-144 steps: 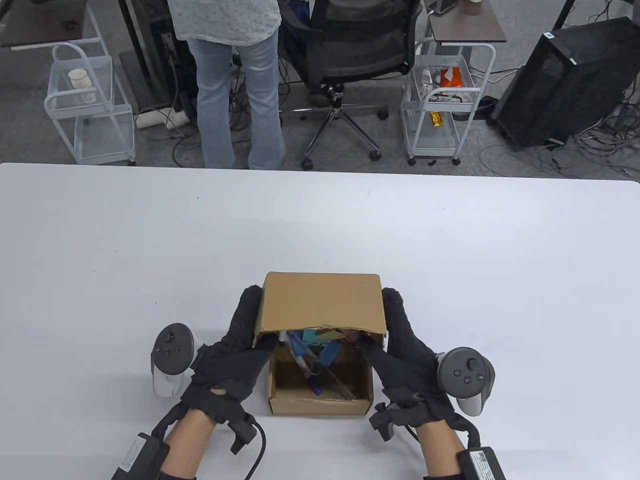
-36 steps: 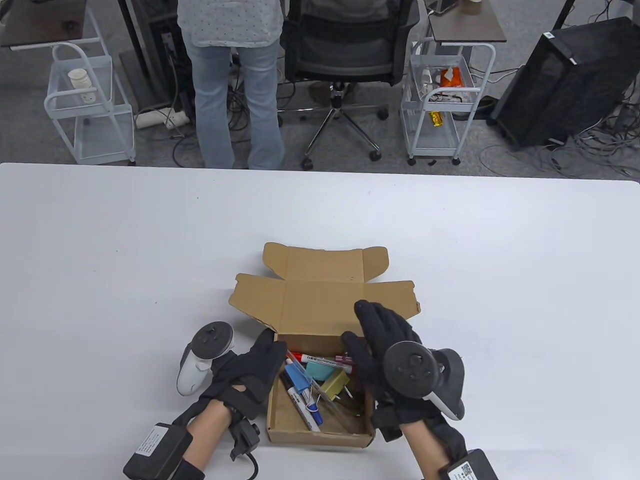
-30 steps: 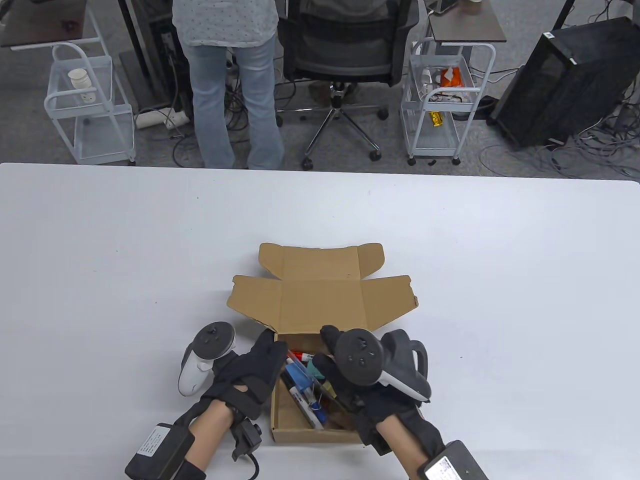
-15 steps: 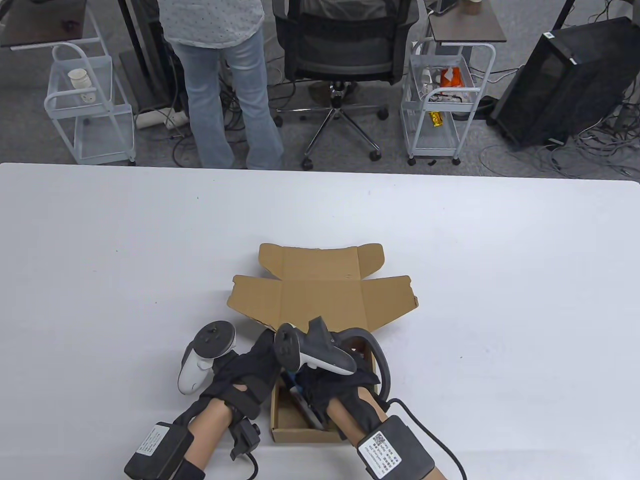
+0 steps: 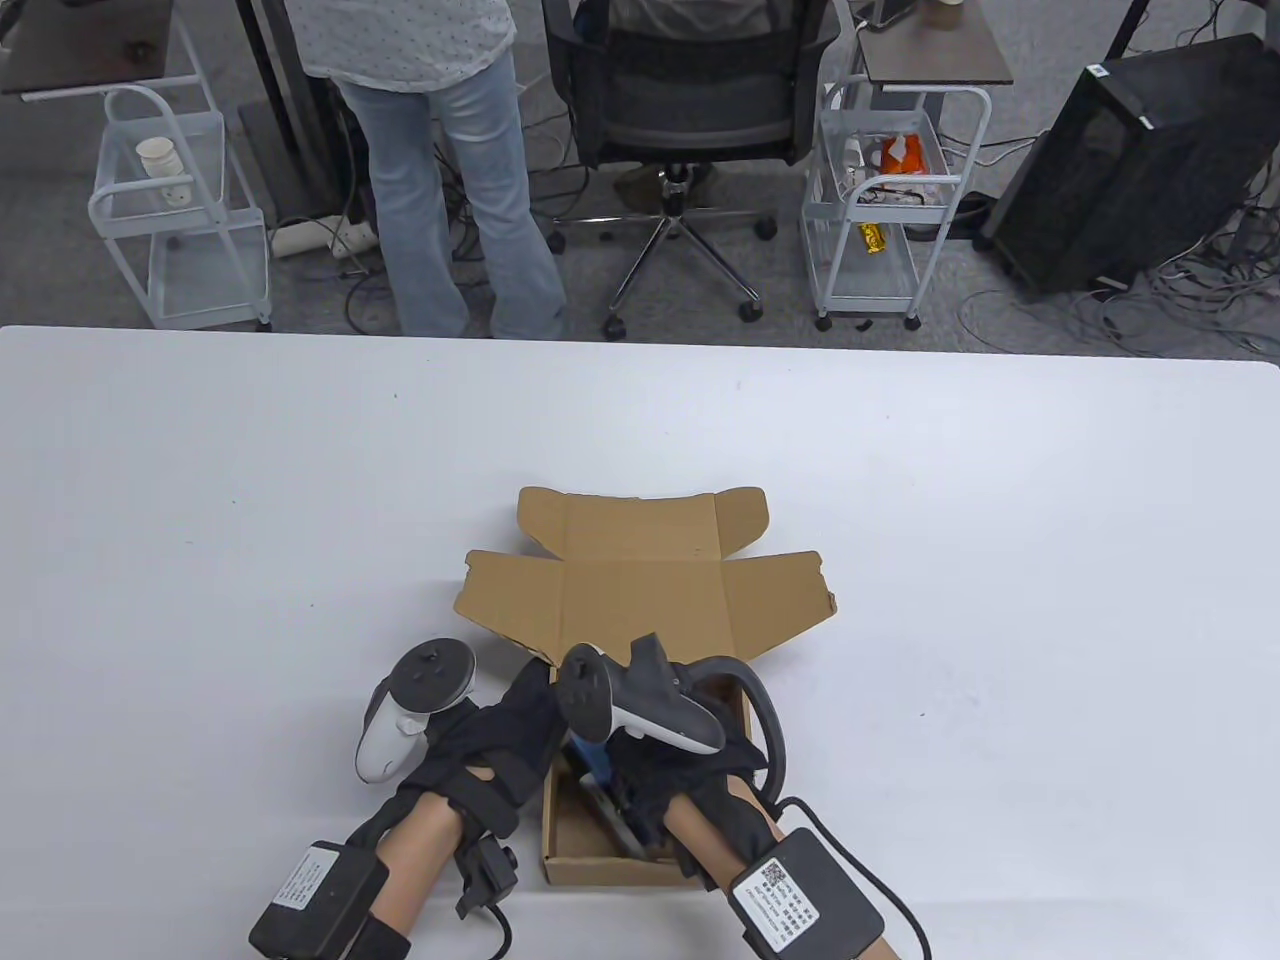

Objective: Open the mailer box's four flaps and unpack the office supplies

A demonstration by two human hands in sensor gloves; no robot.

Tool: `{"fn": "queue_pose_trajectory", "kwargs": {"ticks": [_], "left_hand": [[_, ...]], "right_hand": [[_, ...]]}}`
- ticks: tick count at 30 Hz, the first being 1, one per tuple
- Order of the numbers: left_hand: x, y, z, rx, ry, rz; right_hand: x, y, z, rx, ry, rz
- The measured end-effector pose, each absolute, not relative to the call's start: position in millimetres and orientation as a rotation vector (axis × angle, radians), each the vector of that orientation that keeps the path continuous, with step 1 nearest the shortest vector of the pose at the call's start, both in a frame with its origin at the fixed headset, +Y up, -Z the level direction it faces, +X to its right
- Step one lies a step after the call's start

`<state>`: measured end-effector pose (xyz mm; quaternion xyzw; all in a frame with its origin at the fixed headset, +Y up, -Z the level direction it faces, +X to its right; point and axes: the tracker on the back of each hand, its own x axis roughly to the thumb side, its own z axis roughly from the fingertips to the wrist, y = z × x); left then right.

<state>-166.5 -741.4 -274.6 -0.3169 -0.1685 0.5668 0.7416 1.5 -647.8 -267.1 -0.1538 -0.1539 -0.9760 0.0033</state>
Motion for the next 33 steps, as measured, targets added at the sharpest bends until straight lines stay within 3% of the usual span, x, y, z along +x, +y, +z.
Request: {"fn": "queue_pose_trajectory", "kwargs": {"ticks": [14, 20, 26, 33], "left_hand": [[-166.0, -741.5, -275.3, -0.697, -0.367, 1.233], [-166.1, -741.6, -275.2, -0.696, -0.363, 1.232], [-166.3, -741.8, -275.2, -0.695, -0.36, 1.231], [-166.5, -741.9, -274.9, -0.699, -0.36, 1.232]], "right_hand": [[86.6, -550.6, -262.6, -0.417, -0.237, -3.46], [146.7, -521.1, -263.8, -0.235, -0.032, -3.45], [203.6, -530.3, -277.4, -0.011, 0.14, -3.26], [241.3, -580.9, -301.8, 0.023, 0.252, -3.065]]}}
